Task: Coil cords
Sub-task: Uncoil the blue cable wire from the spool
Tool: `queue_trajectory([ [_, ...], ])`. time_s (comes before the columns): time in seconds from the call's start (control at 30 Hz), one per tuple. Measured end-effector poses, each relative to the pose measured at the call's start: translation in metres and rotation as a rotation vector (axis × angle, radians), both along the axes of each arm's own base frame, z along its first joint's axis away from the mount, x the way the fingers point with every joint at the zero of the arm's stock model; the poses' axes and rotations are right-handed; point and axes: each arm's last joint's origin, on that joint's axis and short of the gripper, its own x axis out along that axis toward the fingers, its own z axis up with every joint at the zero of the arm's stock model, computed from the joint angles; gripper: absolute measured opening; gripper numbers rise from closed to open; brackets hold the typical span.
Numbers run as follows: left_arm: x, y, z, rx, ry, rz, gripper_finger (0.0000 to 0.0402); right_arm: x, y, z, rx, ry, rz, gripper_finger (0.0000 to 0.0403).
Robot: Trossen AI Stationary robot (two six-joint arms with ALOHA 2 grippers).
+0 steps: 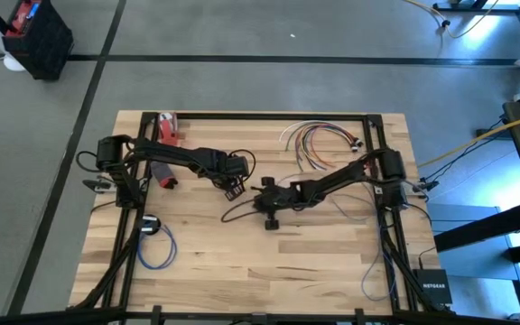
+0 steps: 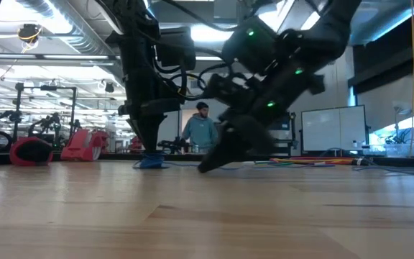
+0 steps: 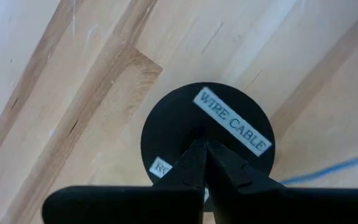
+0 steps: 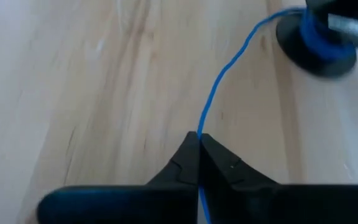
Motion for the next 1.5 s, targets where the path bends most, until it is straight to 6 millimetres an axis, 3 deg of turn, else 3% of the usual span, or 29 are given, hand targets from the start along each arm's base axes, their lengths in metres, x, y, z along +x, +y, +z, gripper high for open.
queue_trajectory([
  [0.13,0.0,0.0,0.0,-0.001,0.004,0.002,0.0,-0.022,0.013,0.013,-0.043,0.056,0.027,0.001],
  [0.37,-0.002,0.0,0.0,-0.008,0.014,0.024,0.0,-0.085,0.032,0.042,-0.133,0.106,0.005,0.0006],
  [0.67,-0.003,0.0,-0.001,-0.011,0.022,0.032,0.0,-0.188,0.034,0.078,-0.109,0.116,-0.182,0.0005],
  [0.9,-0.003,0.0,0.0,-0.01,0.02,0.032,0.0,-0.244,0.028,0.11,-0.008,0.037,-0.307,0.0003],
  [1.03,-0.003,0.0,0.0,-0.01,0.019,0.032,0.0,-0.258,0.025,0.124,0.085,-0.075,-0.339,0.0003],
  [1.23,-0.002,0.0,0.0,-0.009,0.015,0.032,0.0,-0.253,0.028,0.134,0.16,-0.192,-0.313,0.0018],
  [1.5,-0.002,0.0,0.0,-0.009,0.014,0.033,0.0,-0.234,0.039,0.122,0.094,-0.133,-0.294,0.0107],
])
